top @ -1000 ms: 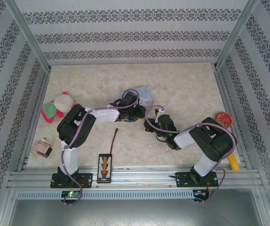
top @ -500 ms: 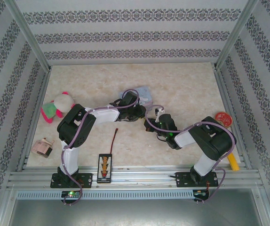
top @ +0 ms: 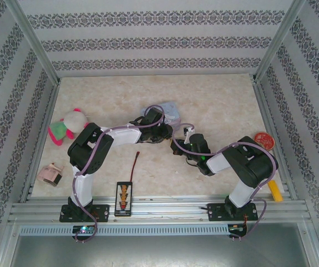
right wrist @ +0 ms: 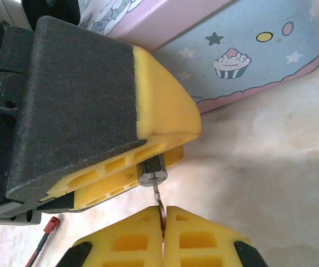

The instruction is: Unlock the padlock with the key

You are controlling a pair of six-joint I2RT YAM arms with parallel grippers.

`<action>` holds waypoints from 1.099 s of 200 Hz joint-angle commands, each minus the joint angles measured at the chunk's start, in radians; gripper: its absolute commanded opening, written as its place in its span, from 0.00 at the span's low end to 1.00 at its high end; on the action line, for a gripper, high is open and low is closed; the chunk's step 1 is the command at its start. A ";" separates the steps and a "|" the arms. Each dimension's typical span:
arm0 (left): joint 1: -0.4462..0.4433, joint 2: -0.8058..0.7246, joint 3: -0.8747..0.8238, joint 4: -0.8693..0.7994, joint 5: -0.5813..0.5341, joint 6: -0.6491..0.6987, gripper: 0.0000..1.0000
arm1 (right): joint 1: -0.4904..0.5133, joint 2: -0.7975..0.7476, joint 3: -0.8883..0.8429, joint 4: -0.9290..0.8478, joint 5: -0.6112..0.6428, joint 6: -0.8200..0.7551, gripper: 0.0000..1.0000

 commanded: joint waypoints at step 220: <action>-0.023 0.064 0.005 -0.012 0.133 -0.060 0.11 | 0.089 -0.020 0.130 -0.008 0.211 -0.131 0.00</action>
